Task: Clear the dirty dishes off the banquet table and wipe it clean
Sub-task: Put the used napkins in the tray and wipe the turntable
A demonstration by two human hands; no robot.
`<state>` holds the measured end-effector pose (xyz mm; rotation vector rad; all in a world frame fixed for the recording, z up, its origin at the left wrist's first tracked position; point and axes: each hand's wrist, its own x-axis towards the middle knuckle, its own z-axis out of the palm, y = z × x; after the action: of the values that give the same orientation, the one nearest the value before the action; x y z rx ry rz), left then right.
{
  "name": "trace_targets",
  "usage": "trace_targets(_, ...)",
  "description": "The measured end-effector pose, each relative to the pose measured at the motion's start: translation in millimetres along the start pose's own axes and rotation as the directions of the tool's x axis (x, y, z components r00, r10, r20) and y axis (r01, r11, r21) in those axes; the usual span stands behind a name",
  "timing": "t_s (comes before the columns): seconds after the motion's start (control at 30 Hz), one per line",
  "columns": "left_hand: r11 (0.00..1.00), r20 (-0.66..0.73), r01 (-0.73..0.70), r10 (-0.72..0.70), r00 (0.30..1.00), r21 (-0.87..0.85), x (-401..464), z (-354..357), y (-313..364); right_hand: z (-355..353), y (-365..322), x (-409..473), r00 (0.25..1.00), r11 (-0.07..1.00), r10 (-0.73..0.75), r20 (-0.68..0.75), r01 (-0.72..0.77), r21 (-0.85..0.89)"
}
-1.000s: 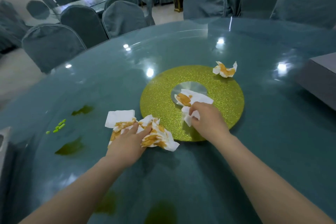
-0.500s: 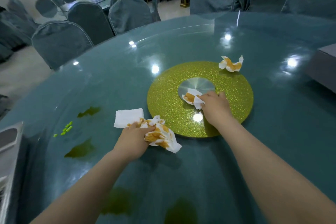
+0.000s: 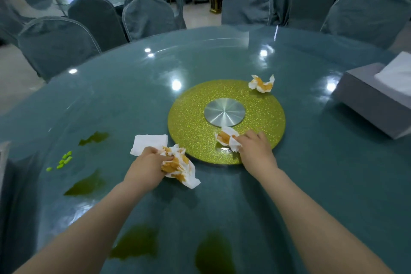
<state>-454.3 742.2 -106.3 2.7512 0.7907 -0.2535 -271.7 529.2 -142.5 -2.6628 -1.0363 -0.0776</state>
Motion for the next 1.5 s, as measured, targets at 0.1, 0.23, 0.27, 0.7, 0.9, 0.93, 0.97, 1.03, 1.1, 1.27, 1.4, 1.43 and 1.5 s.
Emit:
trace_targets(0.1, 0.997, 0.049, 0.035, -0.038, 0.998, 0.062, 2.1, -7.4, 3.3, -2.1, 4.6, -19.1, 1.000, 1.000, -0.019, -0.006, 0.019, 0.007)
trace_targets(0.23, 0.999, 0.049, 0.033, -0.033, 0.998, -0.009, 2.9, -18.7, 7.5, -3.9, 7.7, -49.1, 0.999, 0.997, 0.035, 0.028, -0.037, 0.073)
trace_targets(0.27, 0.998, 0.019, 0.038, -0.037, 0.999, -0.040, 2.9, -20.0, 7.1, -4.6, 7.9, -57.8, 0.998, 0.993, 0.055, 0.031, -0.058, 0.106)
trace_targets(0.7, 0.979, -0.228, -0.179, 0.154, 0.961, -0.093, -65.2, -21.1, 14.8, -65.4, 68.1, -217.5, 0.869, 0.883, 0.464, -0.170, -0.439, 0.166)
trace_targets(0.9, 0.943, -0.265, -0.293, 0.246, 0.932, -0.156, -95.2, -27.6, 30.1, -55.0, 76.1, -277.4, 0.839, 0.836, 0.545, 0.019, -0.544, 0.071)
trace_targets(0.93, 0.938, -0.273, -0.302, 0.250, 0.929, -0.169, -98.4, -29.7, 31.8, -51.6, 72.8, -282.3, 0.823, 0.818, 0.566, 0.050, -0.568, 0.096)
trace_targets(0.97, 0.934, -0.279, -0.311, 0.255, 0.926, -0.177, -101.9, -32.3, 33.6, -49.6, 69.7, -285.2, 0.811, 0.800, 0.583, 0.045, -0.583, 0.140)
trace_targets(1.03, 0.925, -0.296, -0.330, 0.267, 0.917, -0.187, -109.2, -37.3, 35.3, -47.6, 65.0, -285.3, 0.795, 0.775, 0.607, 0.016, -0.596, 0.210)
trace_targets(1.1, 0.910, -0.316, -0.360, 0.286, 0.905, -0.206, -118.7, -42.1, 34.7, -47.3, 59.2, -287.4, 0.780, 0.759, 0.626, 0.023, -0.615, 0.214)
trace_targets(1.27, 0.916, -0.293, -0.349, 0.284, 0.913, -0.199, -139.9, -53.2, 22.8, -42.3, 32.5, -294.3, 0.764, 0.758, 0.644, 0.044, -0.645, 0.094)
trace_targets(1.4, 0.918, -0.266, -0.345, 0.290, 0.920, -0.193, -153.2, -57.7, 12.4, -39.5, 2.3, -300.6, 0.792, 0.793, 0.609, 0.046, -0.609, -0.029)
trace_targets(1.43, 0.915, -0.264, -0.349, 0.292, 0.919, -0.201, -155.8, -57.7, 9.5, -38.9, -6.1, -302.3, 0.799, 0.800, 0.600, 0.051, -0.598, -0.045)
trace_targets(1.5, 0.914, -0.262, -0.350, 0.294, 0.919, -0.205, -161.0, -58.6, 2.1, -37.6, -24.8, -306.0, 0.811, 0.813, 0.581, 0.069, -0.576, -0.083)
